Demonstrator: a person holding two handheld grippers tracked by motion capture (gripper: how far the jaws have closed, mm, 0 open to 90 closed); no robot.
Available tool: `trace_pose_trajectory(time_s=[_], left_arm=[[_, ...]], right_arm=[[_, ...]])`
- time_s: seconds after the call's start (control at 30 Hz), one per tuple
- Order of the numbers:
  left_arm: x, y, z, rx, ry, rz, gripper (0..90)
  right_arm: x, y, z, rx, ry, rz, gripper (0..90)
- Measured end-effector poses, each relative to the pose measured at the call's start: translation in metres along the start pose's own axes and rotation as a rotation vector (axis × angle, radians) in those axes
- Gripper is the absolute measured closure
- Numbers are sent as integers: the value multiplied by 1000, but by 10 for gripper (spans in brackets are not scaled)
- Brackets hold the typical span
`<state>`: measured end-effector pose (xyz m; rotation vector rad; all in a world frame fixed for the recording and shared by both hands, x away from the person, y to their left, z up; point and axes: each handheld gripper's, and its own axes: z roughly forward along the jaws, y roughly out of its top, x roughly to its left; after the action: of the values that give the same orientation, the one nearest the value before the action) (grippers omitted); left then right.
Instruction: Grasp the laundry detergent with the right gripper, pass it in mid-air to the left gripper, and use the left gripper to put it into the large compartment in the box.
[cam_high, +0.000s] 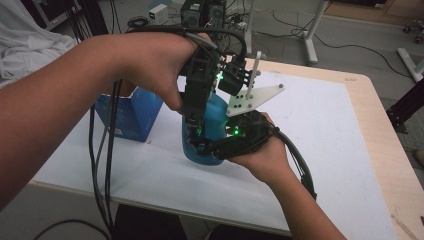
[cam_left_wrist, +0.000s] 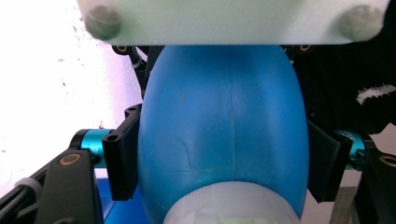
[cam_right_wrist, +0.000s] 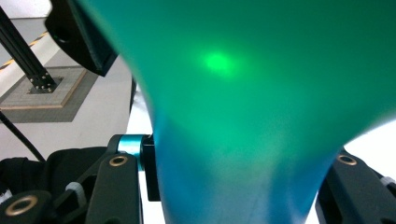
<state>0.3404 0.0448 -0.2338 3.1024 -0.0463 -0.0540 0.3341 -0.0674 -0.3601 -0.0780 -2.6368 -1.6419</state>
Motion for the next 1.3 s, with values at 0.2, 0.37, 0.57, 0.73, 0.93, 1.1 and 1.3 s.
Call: trace_pose_trajectory(time_s=[0.2,0.37,0.57,0.73,0.93,1.1,1.3], left_arm=[[0,0,-2,4,-4,-5,320],[0,0,-3,5,-2,-6,353],[1,1,-2,8,0,-15,375],[3,1,-1,-11,-19,-17,381],[3,2,-2,-22,-19,-25,385],[3,4,-5,-13,-19,-23,386],[1,3,-9,-10,-28,-27,385]], right_arm=[[0,0,0,-1,-1,-4,463],[0,0,-1,-1,-3,-4,463],[0,0,-1,-2,-2,-3,464],[-1,0,0,-3,9,1,465],[-1,0,-2,-5,13,-3,462],[-1,0,-4,-19,8,-8,453],[2,-3,-15,-10,-13,6,356]])
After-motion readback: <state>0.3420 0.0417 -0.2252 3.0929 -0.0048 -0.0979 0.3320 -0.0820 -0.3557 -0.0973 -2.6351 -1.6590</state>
